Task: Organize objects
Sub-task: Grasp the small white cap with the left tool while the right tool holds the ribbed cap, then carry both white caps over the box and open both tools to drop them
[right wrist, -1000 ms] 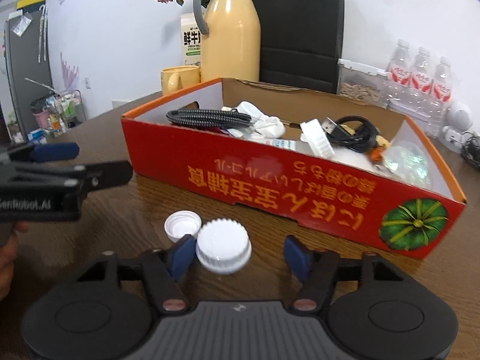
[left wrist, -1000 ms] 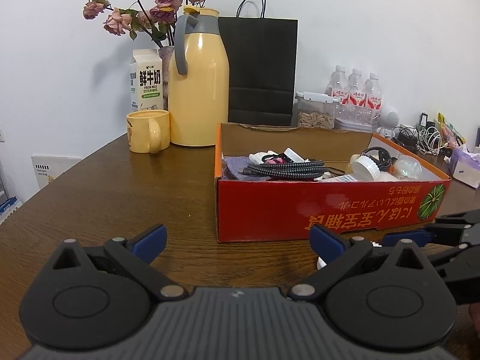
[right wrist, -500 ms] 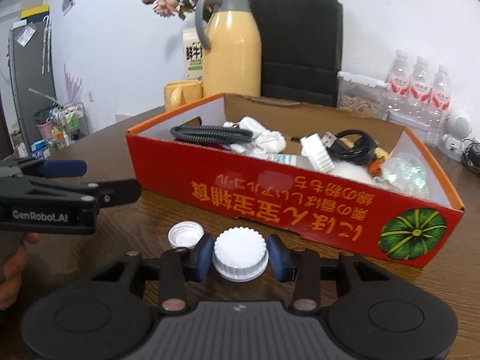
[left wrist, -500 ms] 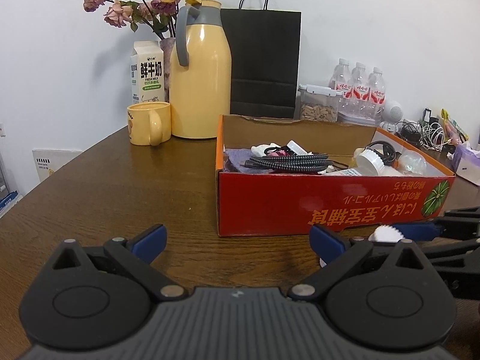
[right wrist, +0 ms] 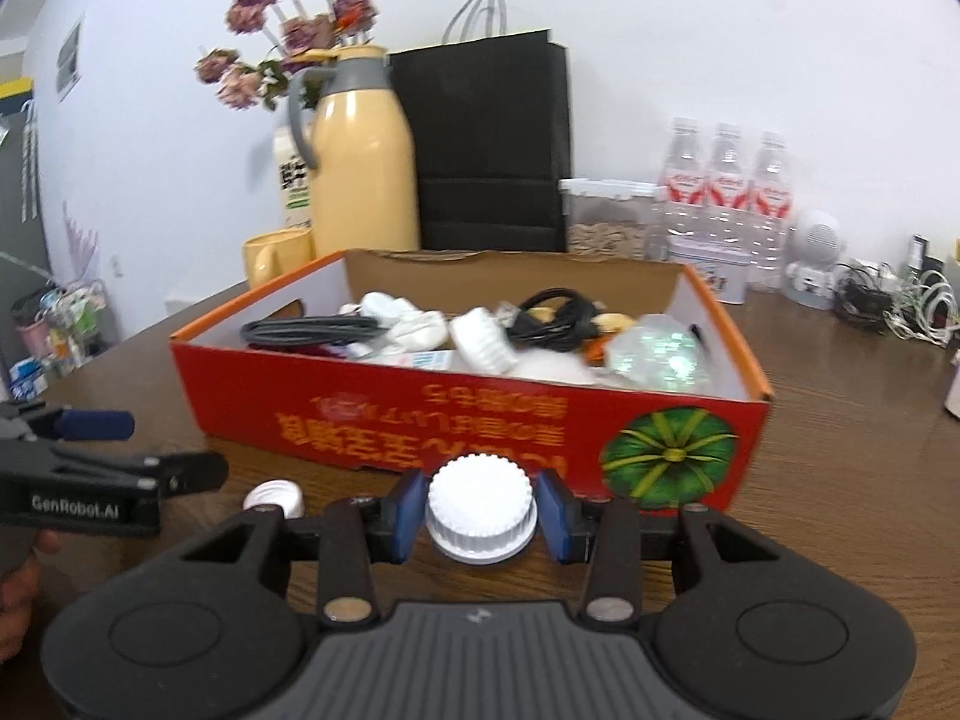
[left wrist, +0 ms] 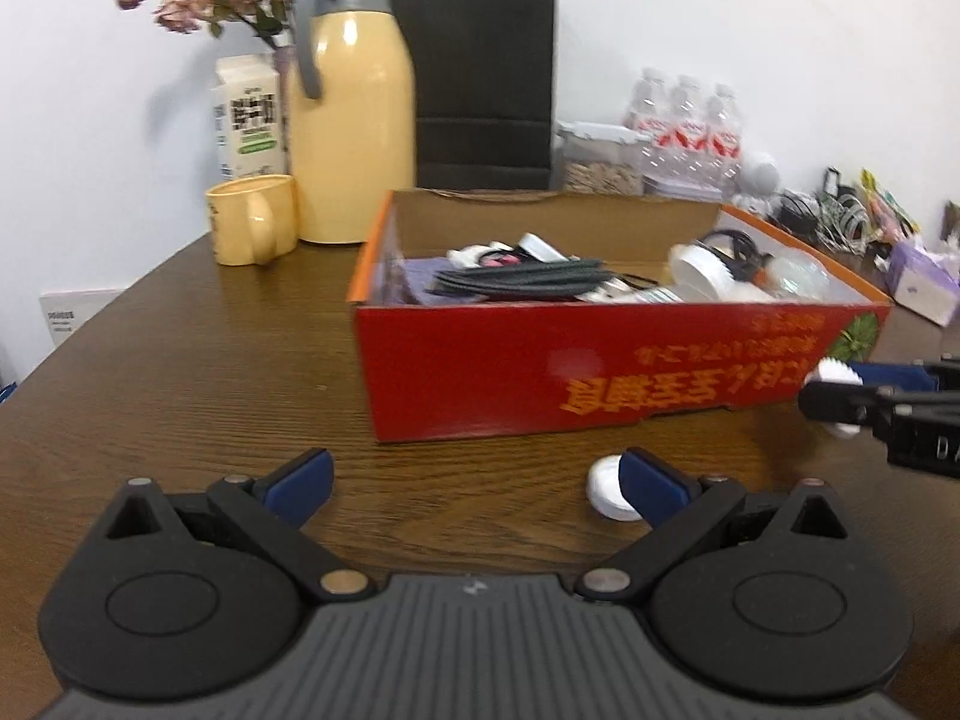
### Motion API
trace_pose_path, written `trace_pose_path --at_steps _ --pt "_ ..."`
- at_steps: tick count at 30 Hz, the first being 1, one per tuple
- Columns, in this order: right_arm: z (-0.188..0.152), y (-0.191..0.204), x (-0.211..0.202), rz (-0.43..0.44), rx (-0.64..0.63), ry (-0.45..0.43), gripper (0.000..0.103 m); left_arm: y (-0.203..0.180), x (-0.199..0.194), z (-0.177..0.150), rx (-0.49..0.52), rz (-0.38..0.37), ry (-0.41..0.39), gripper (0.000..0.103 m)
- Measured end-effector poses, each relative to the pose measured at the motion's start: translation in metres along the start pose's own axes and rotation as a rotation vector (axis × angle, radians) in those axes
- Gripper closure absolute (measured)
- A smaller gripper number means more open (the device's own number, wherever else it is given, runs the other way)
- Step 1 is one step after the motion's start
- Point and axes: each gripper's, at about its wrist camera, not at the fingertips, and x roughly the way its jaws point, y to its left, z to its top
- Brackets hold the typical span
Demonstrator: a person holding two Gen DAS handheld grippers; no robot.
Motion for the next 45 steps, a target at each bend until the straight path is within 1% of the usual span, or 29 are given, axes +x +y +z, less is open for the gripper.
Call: trace_pose_path --at_steps 4,10,14,18,19,21,22,24,25,26,28,33,36,40,45 --pt "-0.002 -0.011 -0.005 -0.016 0.024 -0.010 0.064 -0.013 0.006 0.000 0.020 -0.017 0.033 0.000" --pt "-0.004 -0.011 -0.007 -0.008 0.020 -0.019 0.064 -0.026 0.016 0.000 0.034 -0.008 0.081 0.000" --pt "-0.005 -0.006 -0.008 0.001 0.001 -0.014 0.064 -0.028 0.019 0.000 0.035 -0.010 0.095 0.000" --pt "-0.006 -0.002 -0.007 0.006 -0.016 -0.005 0.064 -0.032 0.019 0.000 0.041 -0.017 0.092 0.000" --pt "-0.007 -0.002 -0.007 0.007 -0.018 -0.004 0.064 -0.034 0.018 0.000 0.043 -0.023 0.088 0.002" --pt "-0.007 -0.002 -0.007 0.006 -0.018 -0.002 0.064 -0.036 0.018 0.000 0.052 -0.033 0.086 0.013" --pt "-0.007 -0.002 -0.007 0.006 -0.017 -0.001 0.064 -0.038 0.018 0.000 0.055 -0.038 0.090 0.024" --pt "-0.007 -0.002 -0.006 0.005 -0.018 0.003 0.064 -0.040 0.018 0.000 0.055 -0.051 0.087 0.033" --pt "-0.007 -0.002 -0.005 0.005 -0.019 0.005 0.064 -0.041 0.017 0.000 0.060 -0.057 0.084 0.044" --pt "-0.007 -0.001 -0.005 0.005 -0.020 0.007 0.064 -0.043 0.016 0.000 0.064 -0.069 0.078 0.059" --pt "-0.008 -0.001 -0.005 0.003 -0.022 0.009 0.064 -0.044 0.014 -0.001 0.068 -0.084 0.069 0.073" --pt "-0.008 -0.001 -0.004 0.000 -0.026 0.013 0.064 -0.041 0.012 -0.001 0.052 -0.101 0.054 0.074" --pt "-0.008 0.000 -0.005 0.001 -0.029 0.004 0.064 -0.041 0.006 -0.001 0.058 -0.100 0.019 0.074" --pt "-0.006 0.003 -0.011 -0.005 -0.045 -0.030 0.064 -0.039 -0.005 0.004 0.048 -0.108 -0.031 0.074" --pt "0.011 0.006 -0.017 -0.016 -0.055 -0.088 0.064 -0.034 -0.019 0.026 0.028 -0.115 -0.113 0.074"
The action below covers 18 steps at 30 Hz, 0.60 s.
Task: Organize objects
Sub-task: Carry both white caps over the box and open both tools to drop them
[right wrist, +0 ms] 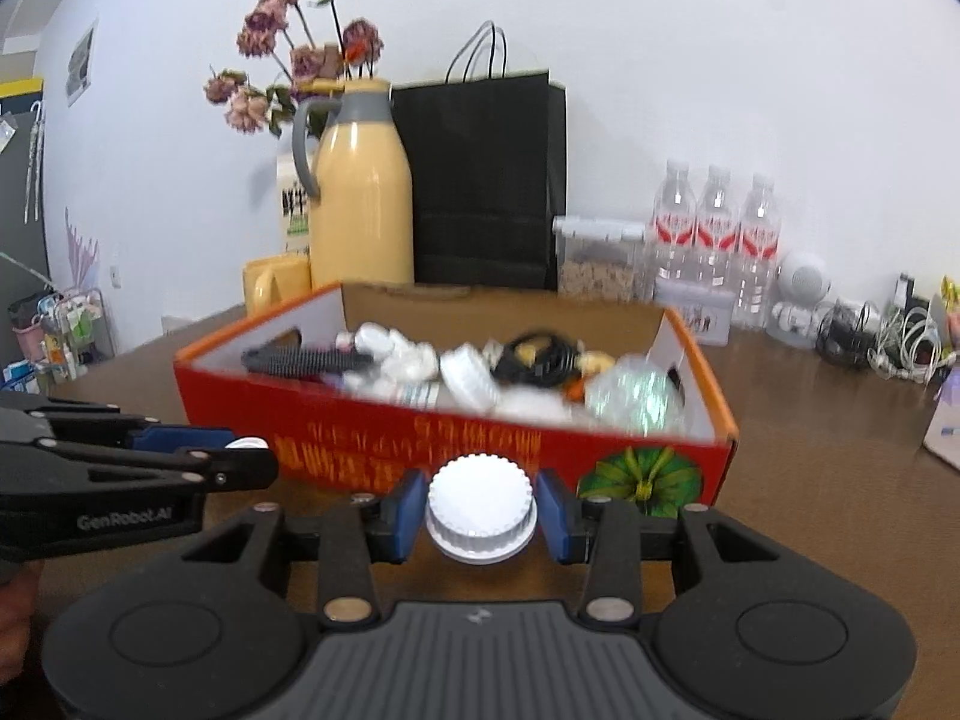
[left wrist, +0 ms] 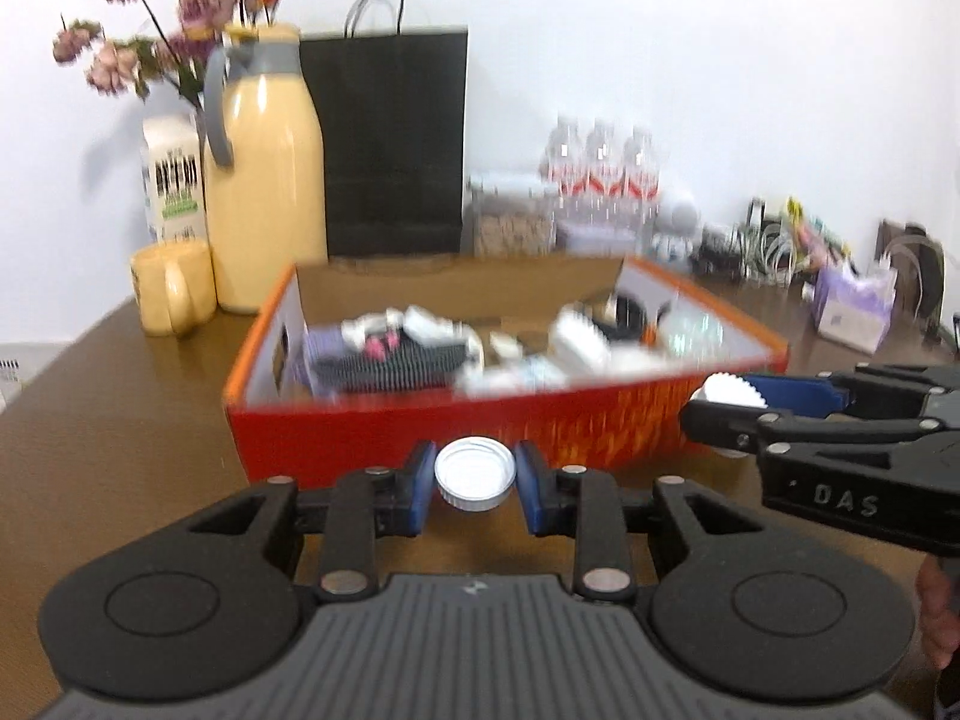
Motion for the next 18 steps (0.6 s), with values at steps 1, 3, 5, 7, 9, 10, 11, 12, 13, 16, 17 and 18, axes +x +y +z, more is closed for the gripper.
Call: trace_pose_path --at_steps 1,3,5,7,9,10,11,12,13,16,17,18 --pt "0.006 0.001 0.000 -0.003 -0.008 -0.014 0.064 0.000 -0.001 0.005 0.000 0.001 -0.018 0.074" --pt "0.019 0.003 0.004 -0.006 -0.020 -0.039 0.064 0.001 -0.001 0.018 -0.002 0.008 -0.056 0.074" --pt "0.032 0.004 0.010 -0.005 -0.027 -0.057 0.064 0.003 0.002 0.030 -0.011 0.017 -0.084 0.074" --pt "0.046 0.006 0.019 -0.004 -0.031 -0.073 0.064 0.006 0.010 0.042 -0.028 0.032 -0.103 0.073" --pt "0.059 0.007 0.031 -0.013 -0.034 -0.088 0.064 0.010 0.020 0.052 -0.049 0.046 -0.112 0.074" --pt "0.064 0.007 0.037 -0.016 -0.032 -0.092 0.064 0.013 0.026 0.056 -0.063 0.055 -0.114 0.074" --pt "0.069 0.007 0.045 -0.021 -0.029 -0.094 0.064 0.016 0.033 0.061 -0.081 0.064 -0.116 0.074" --pt "0.072 0.007 0.051 -0.027 -0.023 -0.093 0.064 0.019 0.040 0.065 -0.095 0.070 -0.114 0.074" --pt "0.074 0.007 0.060 -0.034 -0.016 -0.090 0.064 0.022 0.047 0.067 -0.109 0.077 -0.106 0.074" --pt "0.077 0.003 0.085 -0.054 0.008 -0.078 0.064 0.029 0.067 0.070 -0.137 0.082 -0.070 0.074" --pt "0.076 0.001 0.092 -0.055 0.015 -0.071 0.064 0.030 0.072 0.069 -0.134 0.082 -0.063 0.074" --pt "0.074 -0.001 0.099 -0.054 0.019 -0.061 0.064 0.031 0.078 0.069 -0.128 0.083 -0.056 0.074"
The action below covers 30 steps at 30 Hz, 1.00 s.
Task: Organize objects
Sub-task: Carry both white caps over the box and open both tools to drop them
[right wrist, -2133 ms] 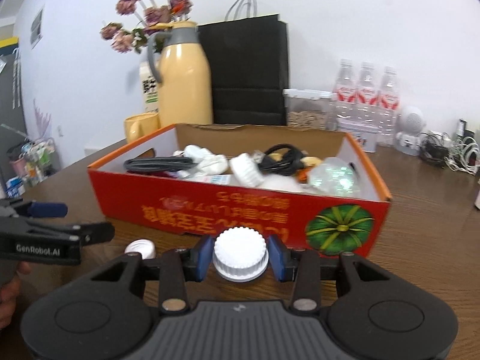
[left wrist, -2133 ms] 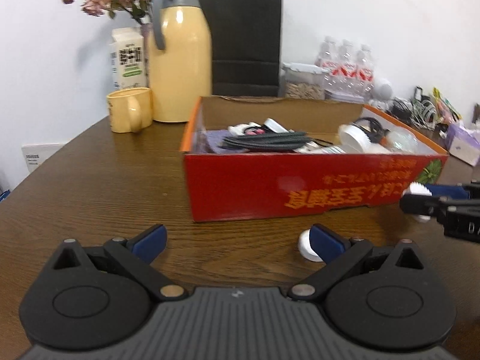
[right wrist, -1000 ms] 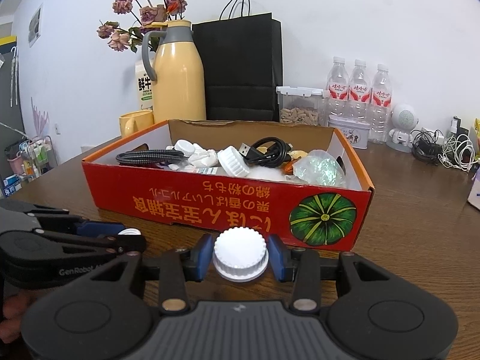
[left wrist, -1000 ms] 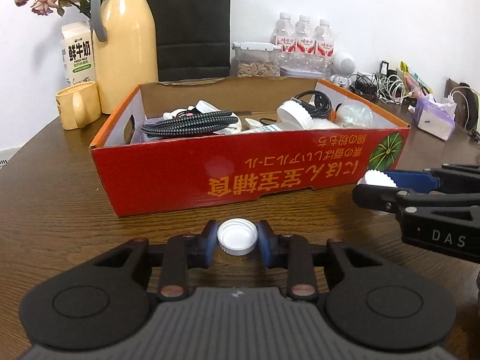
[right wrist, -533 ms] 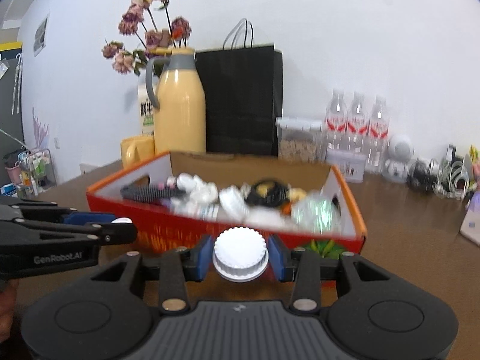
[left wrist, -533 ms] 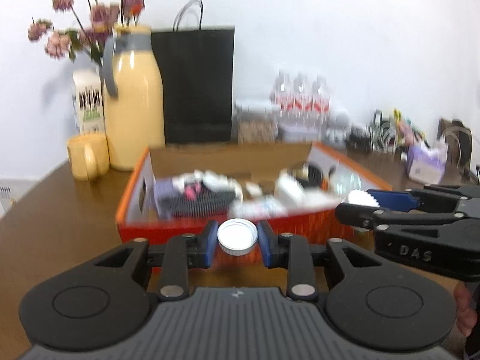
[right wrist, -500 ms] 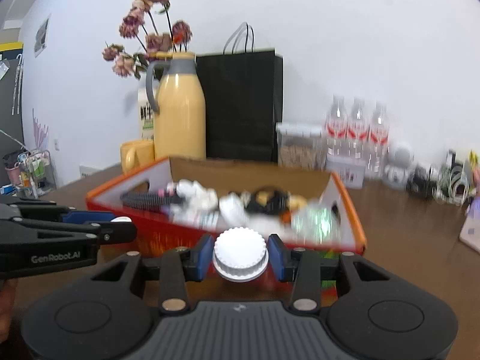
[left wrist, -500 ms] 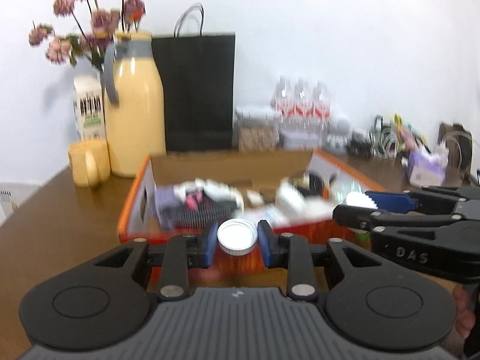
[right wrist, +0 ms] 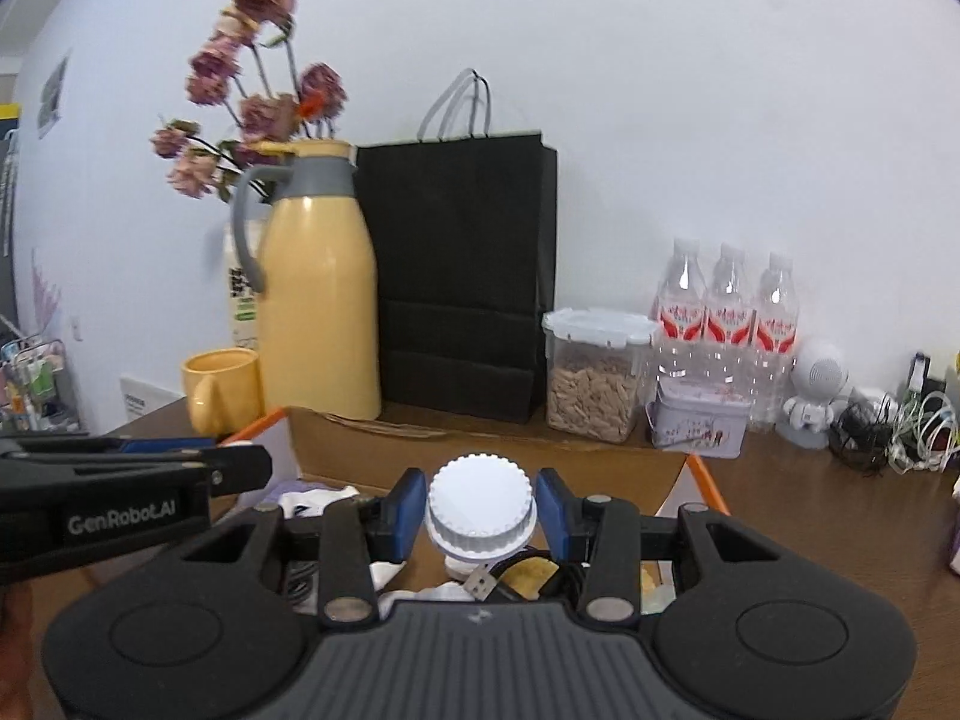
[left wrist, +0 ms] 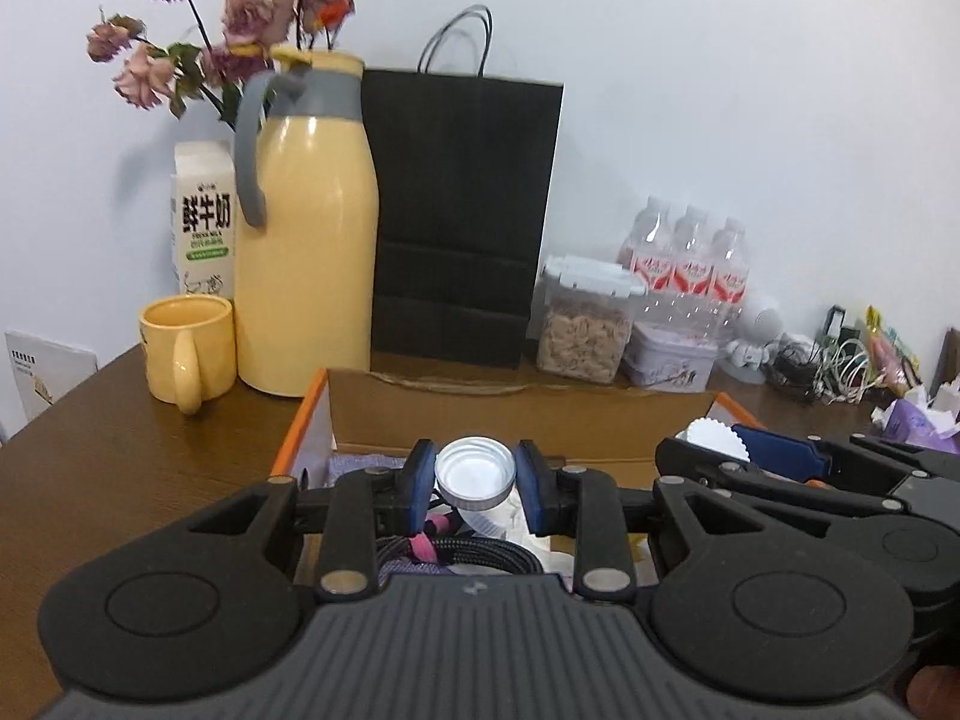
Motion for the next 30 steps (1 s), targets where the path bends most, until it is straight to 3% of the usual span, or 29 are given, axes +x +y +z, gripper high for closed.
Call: trace_pose_path --at_steps 9,11,13,14,16,18,19,22,30 --pt "-0.018 -0.010 0.009 -0.014 0.012 0.046 0.063 0.001 0.011 -0.011 0.036 0.023 0.005 0.072" --pt "-0.020 -0.010 0.005 -0.026 0.003 0.042 0.063 0.000 0.006 -0.011 0.047 0.029 -0.018 0.056" --pt "-0.021 -0.011 0.002 -0.030 0.003 0.044 0.055 -0.001 -0.001 -0.012 0.058 0.036 -0.053 0.039" --pt "-0.021 -0.012 -0.001 -0.033 0.005 0.041 0.047 -0.002 -0.004 -0.012 0.063 0.044 -0.070 0.029" --pt "-0.021 -0.015 -0.005 -0.052 0.011 0.032 0.033 -0.002 -0.010 -0.011 0.070 0.057 -0.100 0.021" --pt "-0.021 -0.018 -0.010 -0.073 0.017 0.023 0.012 -0.002 -0.015 -0.010 0.067 0.073 -0.113 0.009" --pt "-0.021 -0.019 -0.012 -0.084 0.021 0.018 0.011 -0.001 -0.016 -0.010 0.061 0.085 -0.119 0.000" --pt "-0.021 -0.024 -0.016 -0.094 0.036 0.011 0.000 0.000 -0.021 -0.011 0.053 0.086 -0.132 0.000" --pt "-0.021 -0.024 -0.025 -0.095 0.031 0.007 0.000 0.000 -0.028 -0.013 0.061 0.077 -0.135 0.000"
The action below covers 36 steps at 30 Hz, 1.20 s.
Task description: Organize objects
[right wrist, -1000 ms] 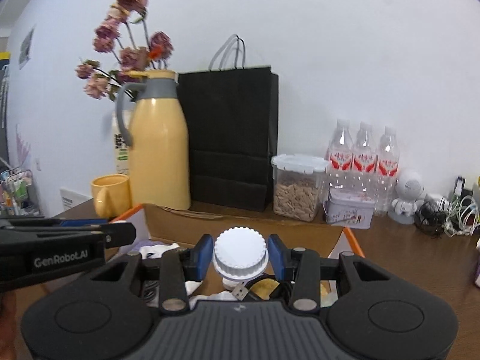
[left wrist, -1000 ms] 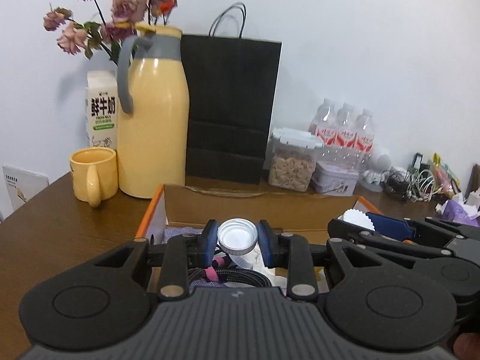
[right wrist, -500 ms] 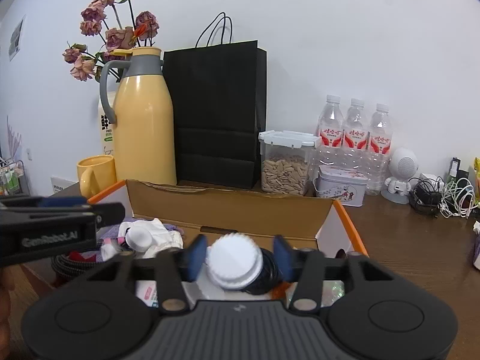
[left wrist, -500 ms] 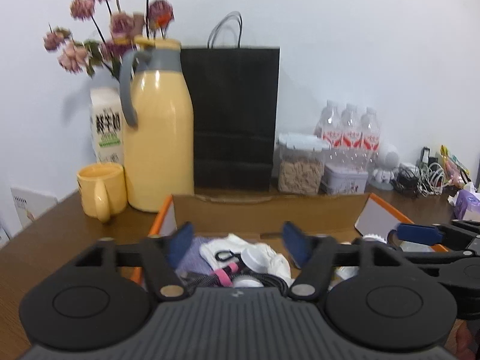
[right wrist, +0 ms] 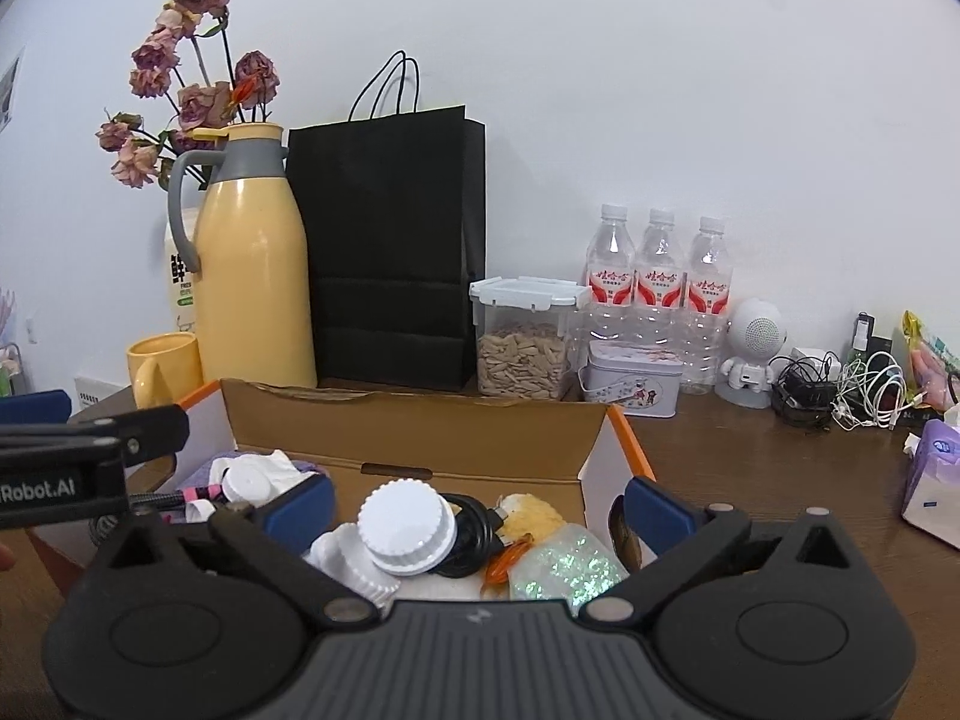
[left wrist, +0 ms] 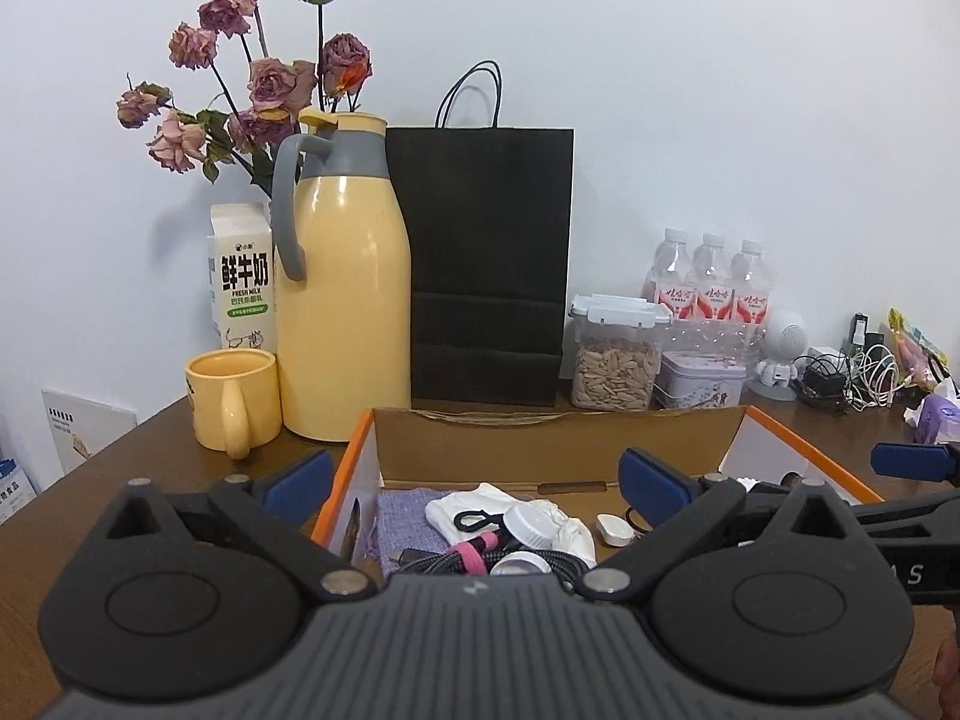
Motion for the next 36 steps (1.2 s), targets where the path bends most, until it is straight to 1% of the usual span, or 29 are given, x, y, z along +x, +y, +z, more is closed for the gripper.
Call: trace_pose_path --at_steps 4,6,10,13,16,19,21,26,32,36 --pt "0.000 0.003 -0.009 -0.001 -0.014 -0.003 0.000 0.006 -0.012 0.002 -0.016 0.006 -0.016 0.000" --pt "0.001 0.005 -0.019 -0.009 -0.024 -0.003 0.000 0.010 -0.026 0.004 -0.024 0.008 -0.032 0.000" --pt "0.002 0.008 -0.045 0.006 -0.025 -0.013 0.000 0.018 -0.054 0.009 -0.034 -0.028 -0.048 0.000" --pt "0.001 0.008 -0.065 0.020 -0.022 -0.013 0.000 0.022 -0.073 0.009 -0.026 -0.039 -0.045 0.000" --pt "-0.004 0.008 -0.084 0.027 -0.019 0.001 0.000 0.026 -0.086 0.006 -0.018 -0.029 -0.008 0.000" --pt "-0.011 0.008 -0.101 0.041 -0.008 0.033 0.000 0.031 -0.095 0.000 -0.011 -0.019 0.043 0.000" --pt "-0.017 0.008 -0.113 0.053 -0.001 0.057 0.000 0.033 -0.103 -0.006 0.002 -0.013 0.071 0.000" --pt "-0.030 0.011 -0.137 0.051 0.008 0.100 0.000 0.034 -0.118 -0.023 0.026 0.001 0.154 0.000" --pt "-0.043 0.017 -0.154 0.056 0.019 0.133 0.000 0.034 -0.134 -0.043 0.023 -0.008 0.241 0.000" --pt "-0.050 0.020 -0.161 0.063 0.035 0.152 0.000 0.037 -0.143 -0.049 0.011 -0.003 0.265 0.000"
